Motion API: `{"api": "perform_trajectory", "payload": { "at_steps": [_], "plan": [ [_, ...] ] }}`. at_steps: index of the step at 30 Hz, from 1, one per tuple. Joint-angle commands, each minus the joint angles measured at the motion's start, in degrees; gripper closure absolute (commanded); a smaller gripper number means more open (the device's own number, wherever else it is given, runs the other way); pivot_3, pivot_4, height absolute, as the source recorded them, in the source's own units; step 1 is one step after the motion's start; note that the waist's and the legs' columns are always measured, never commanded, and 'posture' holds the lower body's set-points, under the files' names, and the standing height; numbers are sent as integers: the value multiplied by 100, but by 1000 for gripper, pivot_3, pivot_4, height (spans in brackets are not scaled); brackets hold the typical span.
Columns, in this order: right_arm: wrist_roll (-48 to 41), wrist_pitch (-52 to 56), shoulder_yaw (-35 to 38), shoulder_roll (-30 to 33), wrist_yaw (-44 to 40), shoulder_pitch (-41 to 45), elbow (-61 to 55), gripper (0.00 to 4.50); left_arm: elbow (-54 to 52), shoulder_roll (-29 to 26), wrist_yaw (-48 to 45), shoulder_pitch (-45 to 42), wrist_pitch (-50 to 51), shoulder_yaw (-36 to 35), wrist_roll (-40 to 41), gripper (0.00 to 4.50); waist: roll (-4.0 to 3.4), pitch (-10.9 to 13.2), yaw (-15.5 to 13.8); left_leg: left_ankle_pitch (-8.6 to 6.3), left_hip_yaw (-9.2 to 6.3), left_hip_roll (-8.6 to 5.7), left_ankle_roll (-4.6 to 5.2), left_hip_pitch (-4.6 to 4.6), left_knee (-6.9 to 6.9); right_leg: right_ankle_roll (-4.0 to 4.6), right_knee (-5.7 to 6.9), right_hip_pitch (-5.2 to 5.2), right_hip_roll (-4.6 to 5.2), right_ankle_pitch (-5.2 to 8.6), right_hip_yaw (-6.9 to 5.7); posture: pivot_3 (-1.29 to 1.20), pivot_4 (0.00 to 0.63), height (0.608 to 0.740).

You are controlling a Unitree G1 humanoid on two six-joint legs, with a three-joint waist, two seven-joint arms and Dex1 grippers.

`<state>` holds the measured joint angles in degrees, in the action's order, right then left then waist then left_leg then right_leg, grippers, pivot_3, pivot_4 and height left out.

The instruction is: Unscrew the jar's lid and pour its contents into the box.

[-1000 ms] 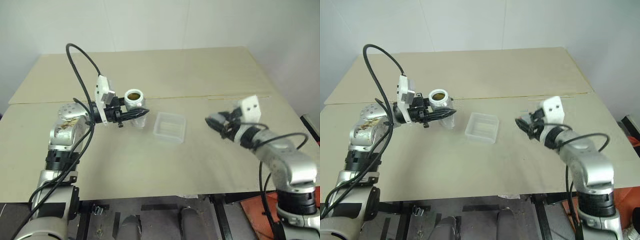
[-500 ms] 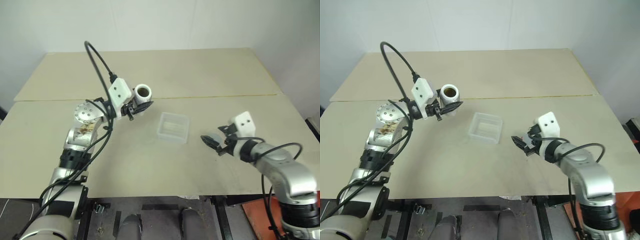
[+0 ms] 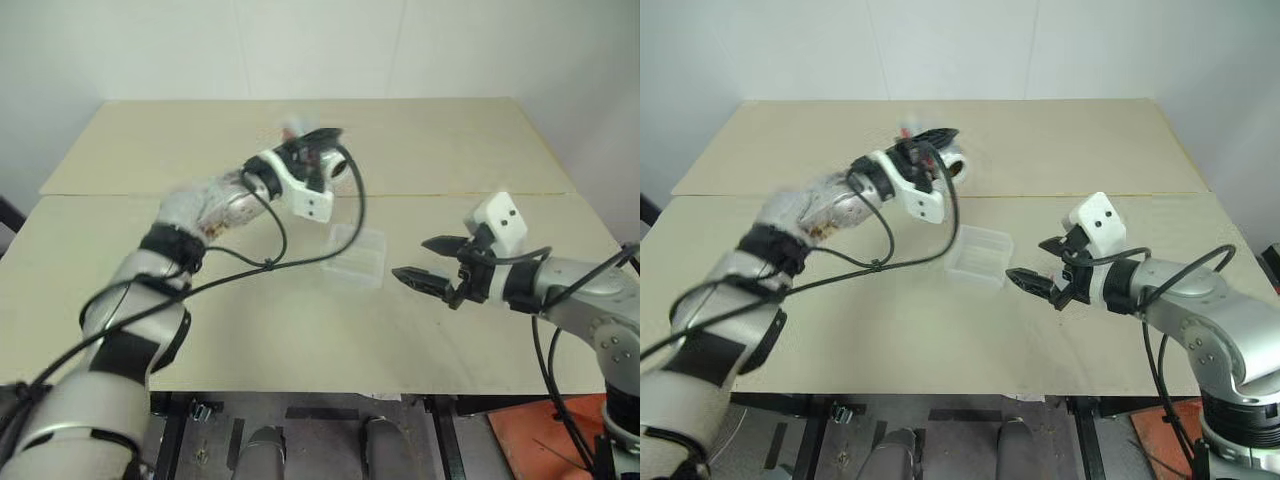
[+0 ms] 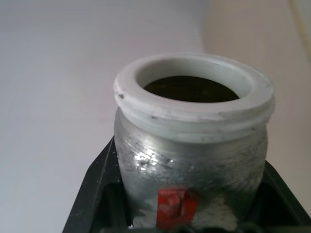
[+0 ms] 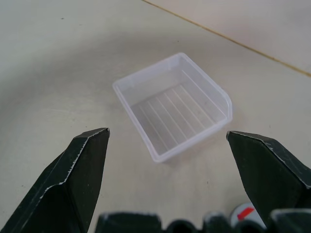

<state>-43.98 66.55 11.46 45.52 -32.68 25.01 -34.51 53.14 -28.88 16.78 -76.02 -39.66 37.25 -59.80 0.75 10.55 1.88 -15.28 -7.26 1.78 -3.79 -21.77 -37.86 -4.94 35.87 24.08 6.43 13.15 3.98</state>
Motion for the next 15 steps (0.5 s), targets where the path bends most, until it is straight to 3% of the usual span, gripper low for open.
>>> {"api": "perform_trajectory", "payload": {
  "at_steps": [1, 6, 15],
  "plan": [
    [-152, -120, 63, 166, -160, 153, -193, 18, 446, 259, 1534, -469, 249, 1166, -1428, 2531, 0, 0, -31, 0, 0, 0, 0, 0, 0, -1, 0, 0, 1, 0, 0, 0, 150, 740],
    [-250, -120, 97, 140, -66, 242, -283, 18, 871, 718, 1582, -721, 435, 1993, -2019, 2531, 1, 1, -47, 1, 4, 0, -1, -12, 1, -1, 5, 16, 0, 1, 1, 0, 150, 740],
    [-652, -81, 435, 88, 254, -50, -724, 18, 1200, 987, 1725, -815, 883, 2136, -2002, 2531, 2, 1, -110, 1, 3, 0, -2, -21, 0, -2, 13, 21, 2, 1, 0, 0, 150, 740]
  ]
}}
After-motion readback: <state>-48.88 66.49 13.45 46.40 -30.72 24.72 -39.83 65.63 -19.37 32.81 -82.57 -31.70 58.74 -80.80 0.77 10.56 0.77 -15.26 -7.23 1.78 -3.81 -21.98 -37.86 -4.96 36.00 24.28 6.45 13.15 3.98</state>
